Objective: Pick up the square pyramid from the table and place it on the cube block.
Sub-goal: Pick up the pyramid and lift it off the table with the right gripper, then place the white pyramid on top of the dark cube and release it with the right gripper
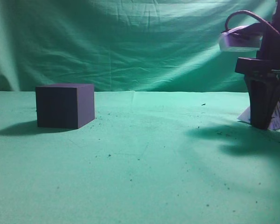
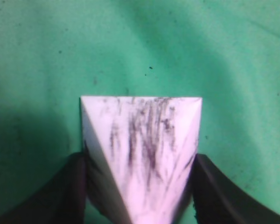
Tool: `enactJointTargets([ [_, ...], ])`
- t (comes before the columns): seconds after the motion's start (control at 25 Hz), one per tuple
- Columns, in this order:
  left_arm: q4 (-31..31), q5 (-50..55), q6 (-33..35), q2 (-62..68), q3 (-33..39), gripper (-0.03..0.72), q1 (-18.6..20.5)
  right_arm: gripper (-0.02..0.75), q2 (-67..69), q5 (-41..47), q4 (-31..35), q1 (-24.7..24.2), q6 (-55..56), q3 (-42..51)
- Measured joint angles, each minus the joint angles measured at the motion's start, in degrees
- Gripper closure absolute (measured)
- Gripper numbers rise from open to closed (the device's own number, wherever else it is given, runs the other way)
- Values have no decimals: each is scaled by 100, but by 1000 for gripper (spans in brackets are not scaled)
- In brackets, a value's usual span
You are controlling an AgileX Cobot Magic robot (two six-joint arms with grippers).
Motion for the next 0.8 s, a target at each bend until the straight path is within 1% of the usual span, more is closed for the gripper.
enactJointTargets([
  [0.08, 4, -10, 0, 0, 0, 688, 0, 309, 35, 119, -28, 0, 45, -98],
  [0.2, 4, -10, 0, 0, 0, 688, 0, 309, 84, 568, -121, 0, 86, -384],
  [0.36, 4, -10, 0, 0, 0, 688, 0, 309, -44, 1225, -171, 14, 75, -1214],
  [0.44, 13, -10, 0, 0, 0, 688, 0, 309, -163, 1595, -181, 137, 108, -1737],
  [0.52, 13, -10, 0, 0, 0, 688, 0, 309, -258, 1931, -181, 384, 187, -2329],
  [0.56, 13, -10, 0, 0, 0, 688, 0, 309, -269, 2093, -181, 582, 210, -2614],
  [0.64, 13, -10, 0, 0, 0, 688, 0, 309, -281, 2273, -181, 1090, 302, -3041],
  [0.8, 17, -10, 0, 0, 0, 688, 0, 309, -168, 2297, -134, 2174, 481, -3634],
])
